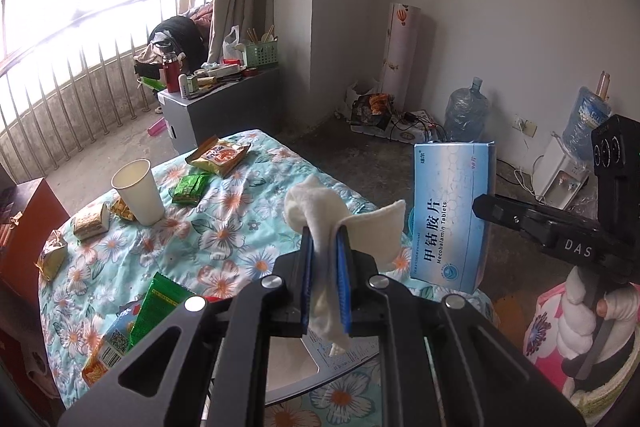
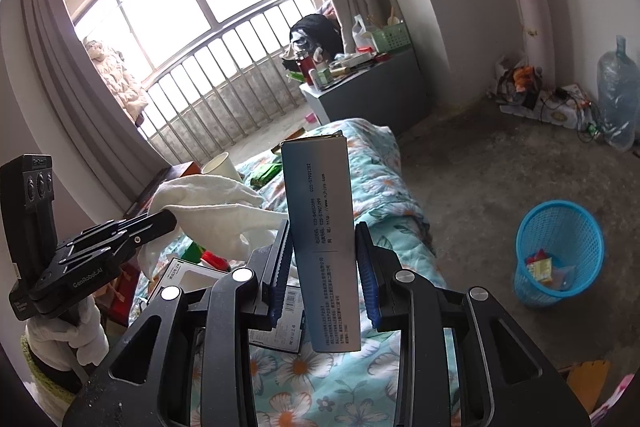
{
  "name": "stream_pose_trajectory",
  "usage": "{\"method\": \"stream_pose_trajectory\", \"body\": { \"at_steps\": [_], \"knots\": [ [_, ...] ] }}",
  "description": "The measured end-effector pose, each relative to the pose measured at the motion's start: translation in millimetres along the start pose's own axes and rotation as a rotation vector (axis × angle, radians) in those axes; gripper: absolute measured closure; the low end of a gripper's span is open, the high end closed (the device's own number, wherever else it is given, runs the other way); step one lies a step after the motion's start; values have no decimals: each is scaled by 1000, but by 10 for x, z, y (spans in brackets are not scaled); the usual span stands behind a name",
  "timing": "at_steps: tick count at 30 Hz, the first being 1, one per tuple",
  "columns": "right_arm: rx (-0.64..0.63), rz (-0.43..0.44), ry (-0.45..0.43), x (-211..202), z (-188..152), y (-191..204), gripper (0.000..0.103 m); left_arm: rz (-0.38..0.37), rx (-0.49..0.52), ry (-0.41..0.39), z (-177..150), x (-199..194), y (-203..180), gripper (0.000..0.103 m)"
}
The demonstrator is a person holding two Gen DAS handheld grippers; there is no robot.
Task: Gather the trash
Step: 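Carry the cloth and box over the blue wastebasket and open both grippers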
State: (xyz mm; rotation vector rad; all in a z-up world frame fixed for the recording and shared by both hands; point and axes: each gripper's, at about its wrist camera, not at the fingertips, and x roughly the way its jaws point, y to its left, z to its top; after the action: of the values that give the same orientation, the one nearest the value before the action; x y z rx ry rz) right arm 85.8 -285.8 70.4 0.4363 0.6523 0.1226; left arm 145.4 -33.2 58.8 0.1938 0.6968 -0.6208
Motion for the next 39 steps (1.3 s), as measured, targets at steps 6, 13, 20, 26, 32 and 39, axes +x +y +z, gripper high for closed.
{"method": "stream_pose_trajectory", "body": {
  "at_steps": [6,13,20,26,32,39],
  "knots": [
    [7,-5,-11,-35,-32,-17,74,19,26,-17,37,-5,-91,92],
    [23,-5,-23,-65,-63,-80,74,39,56,-17,66,26,-193,92],
    [42,-10,-35,-142,-72,-218,74,62,80,-17,94,86,-355,92],
    [68,-33,-53,-268,-79,-416,74,45,101,-23,190,177,-542,92],
    [111,-111,-101,-524,-58,-766,74,-34,146,-31,418,350,-938,92],
    [207,-243,-153,-744,-49,-1375,74,-232,219,56,787,1006,-1690,92]
  ]
}}
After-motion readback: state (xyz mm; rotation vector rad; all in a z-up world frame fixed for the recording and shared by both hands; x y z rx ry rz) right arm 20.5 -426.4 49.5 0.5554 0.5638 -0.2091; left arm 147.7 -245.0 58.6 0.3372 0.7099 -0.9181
